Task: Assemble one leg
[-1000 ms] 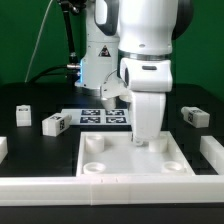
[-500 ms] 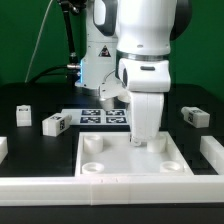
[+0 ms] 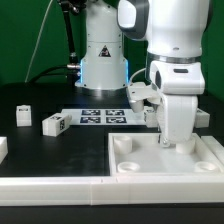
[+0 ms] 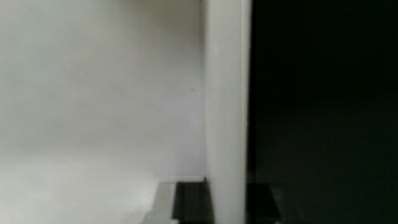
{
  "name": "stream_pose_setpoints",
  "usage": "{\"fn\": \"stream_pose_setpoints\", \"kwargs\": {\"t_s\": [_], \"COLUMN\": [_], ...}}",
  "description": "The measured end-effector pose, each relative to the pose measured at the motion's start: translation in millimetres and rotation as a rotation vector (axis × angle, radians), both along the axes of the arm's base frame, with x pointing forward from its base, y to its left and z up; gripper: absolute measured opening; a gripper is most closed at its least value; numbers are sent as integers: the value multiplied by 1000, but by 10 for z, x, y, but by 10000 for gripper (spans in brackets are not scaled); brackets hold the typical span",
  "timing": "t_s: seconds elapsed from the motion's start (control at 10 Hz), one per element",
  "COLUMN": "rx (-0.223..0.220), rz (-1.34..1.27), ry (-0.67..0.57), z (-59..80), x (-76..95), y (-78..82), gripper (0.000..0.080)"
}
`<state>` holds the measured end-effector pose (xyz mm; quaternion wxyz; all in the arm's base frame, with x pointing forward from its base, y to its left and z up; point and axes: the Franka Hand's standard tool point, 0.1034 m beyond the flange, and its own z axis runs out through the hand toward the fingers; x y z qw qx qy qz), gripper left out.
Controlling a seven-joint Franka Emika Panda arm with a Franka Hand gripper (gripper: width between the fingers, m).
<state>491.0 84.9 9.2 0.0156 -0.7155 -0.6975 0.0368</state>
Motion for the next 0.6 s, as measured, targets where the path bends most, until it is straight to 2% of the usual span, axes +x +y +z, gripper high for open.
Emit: {"fn": "stream_pose_setpoints", "kwargs": {"t_s": [0.5, 0.6], "rx": [4, 4], "rz": [27, 27], "ry": [2, 2], "z": [-6, -6], "x": [-1, -1], "y": [27, 26], "gripper": [64, 285]}}
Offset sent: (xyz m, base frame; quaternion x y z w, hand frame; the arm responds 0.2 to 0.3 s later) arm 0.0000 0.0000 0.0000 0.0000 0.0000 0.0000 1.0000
